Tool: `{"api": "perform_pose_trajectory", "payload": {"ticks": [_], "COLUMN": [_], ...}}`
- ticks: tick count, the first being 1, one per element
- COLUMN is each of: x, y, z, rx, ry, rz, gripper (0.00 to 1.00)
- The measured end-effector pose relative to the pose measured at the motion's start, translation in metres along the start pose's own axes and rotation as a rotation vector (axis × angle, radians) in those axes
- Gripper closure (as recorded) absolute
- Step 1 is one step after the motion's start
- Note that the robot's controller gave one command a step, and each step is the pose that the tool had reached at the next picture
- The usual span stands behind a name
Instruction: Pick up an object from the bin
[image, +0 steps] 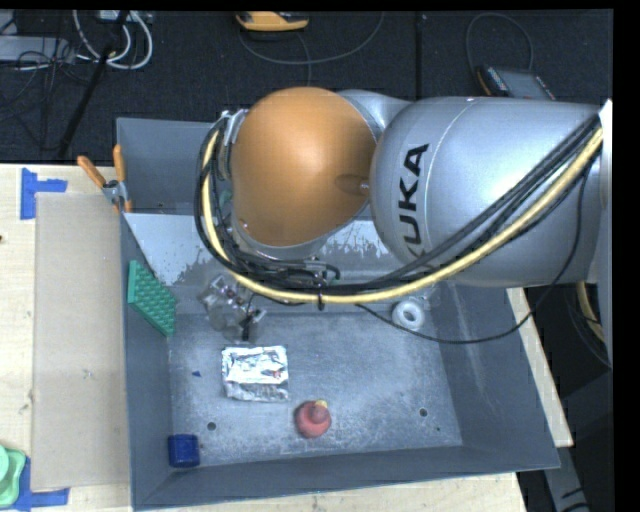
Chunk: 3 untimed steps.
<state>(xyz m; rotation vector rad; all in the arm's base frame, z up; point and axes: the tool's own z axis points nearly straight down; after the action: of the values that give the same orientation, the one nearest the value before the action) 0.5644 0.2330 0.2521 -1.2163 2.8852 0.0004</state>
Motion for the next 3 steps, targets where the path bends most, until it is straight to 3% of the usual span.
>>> {"api": "perform_pose_trajectory", "payload": {"ticks": [1, 2, 3], "x": [-0.013, -0.014, 0.061], "y": [-0.013, -0.013, -0.046], "z": [0.091, 0.089, 0.186], "rx": [-0.009, -0.008, -0.013], "ry": [0.011, 0.008, 0.014], "rz": [-0.379, -0.374, -0.571], "gripper": [1.00, 0.00, 0.00]}}
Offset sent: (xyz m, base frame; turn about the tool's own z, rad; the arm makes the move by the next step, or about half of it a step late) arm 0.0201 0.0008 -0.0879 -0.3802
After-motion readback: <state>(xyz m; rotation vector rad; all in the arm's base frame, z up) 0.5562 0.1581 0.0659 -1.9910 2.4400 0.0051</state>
